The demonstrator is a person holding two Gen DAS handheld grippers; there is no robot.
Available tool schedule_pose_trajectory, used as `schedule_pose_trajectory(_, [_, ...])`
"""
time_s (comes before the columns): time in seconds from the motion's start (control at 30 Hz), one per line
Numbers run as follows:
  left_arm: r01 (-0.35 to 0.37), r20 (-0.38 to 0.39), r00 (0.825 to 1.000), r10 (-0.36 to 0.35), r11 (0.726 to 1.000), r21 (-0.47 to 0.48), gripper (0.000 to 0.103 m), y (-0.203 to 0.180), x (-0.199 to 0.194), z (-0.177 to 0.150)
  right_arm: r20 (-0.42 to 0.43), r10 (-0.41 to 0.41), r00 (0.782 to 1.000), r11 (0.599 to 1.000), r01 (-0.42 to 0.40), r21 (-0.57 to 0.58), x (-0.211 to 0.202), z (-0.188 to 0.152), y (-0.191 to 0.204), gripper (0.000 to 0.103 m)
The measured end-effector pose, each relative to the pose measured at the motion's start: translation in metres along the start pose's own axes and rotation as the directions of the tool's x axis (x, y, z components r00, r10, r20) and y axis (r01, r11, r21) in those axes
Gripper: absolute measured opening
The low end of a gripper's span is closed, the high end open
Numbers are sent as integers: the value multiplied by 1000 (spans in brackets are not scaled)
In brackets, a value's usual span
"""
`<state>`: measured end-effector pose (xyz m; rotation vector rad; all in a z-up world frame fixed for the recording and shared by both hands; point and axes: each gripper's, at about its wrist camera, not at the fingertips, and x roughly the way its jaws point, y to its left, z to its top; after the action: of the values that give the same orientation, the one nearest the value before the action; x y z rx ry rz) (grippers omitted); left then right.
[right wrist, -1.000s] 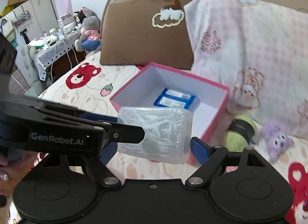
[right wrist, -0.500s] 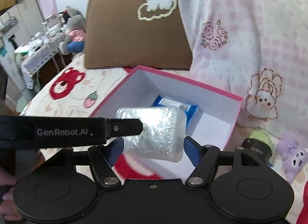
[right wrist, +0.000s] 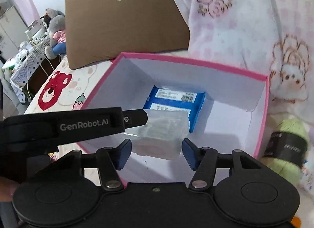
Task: Organize objects
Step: 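Carry the clear floss-pick box with the left gripper over the pink box, then lower the floss-pick box beside the blue packet and open the left gripper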
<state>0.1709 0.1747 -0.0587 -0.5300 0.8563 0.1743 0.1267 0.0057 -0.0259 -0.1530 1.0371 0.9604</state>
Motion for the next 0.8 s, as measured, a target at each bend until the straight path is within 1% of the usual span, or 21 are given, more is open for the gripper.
schedule_pose_trajectory(0.1, [-7, -18, 1000, 7, 1000, -5, 39, 7, 9, 1, -14, 23, 1000, 999, -22, 31, 8, -1, -6, 54])
schedule_pose_trajectory(0.17, [-9, -24, 1000, 8, 1000, -2, 39, 12, 12, 3, -22, 33, 999, 999, -33, 38, 14, -2, -7, 53])
schedule_pose_trajectory(0.37, [-29, -48, 998, 31, 999, 37, 39, 17, 26, 3, -52, 43, 998, 998, -41, 45, 32, -2, -8, 52])
schedule_pose_trajectory(0.57, [-50, -75, 996, 53, 998, 47, 38, 21, 43, 6, -87, 48, 995, 997, -43, 63, 52, -3, -13, 50])
schedule_pose_trajectory(0.8, [-52, -85, 995, 58, 996, 72, 38, 21, 56, 6, -142, 24, 990, 998, -17, 57, 71, -4, -13, 50])
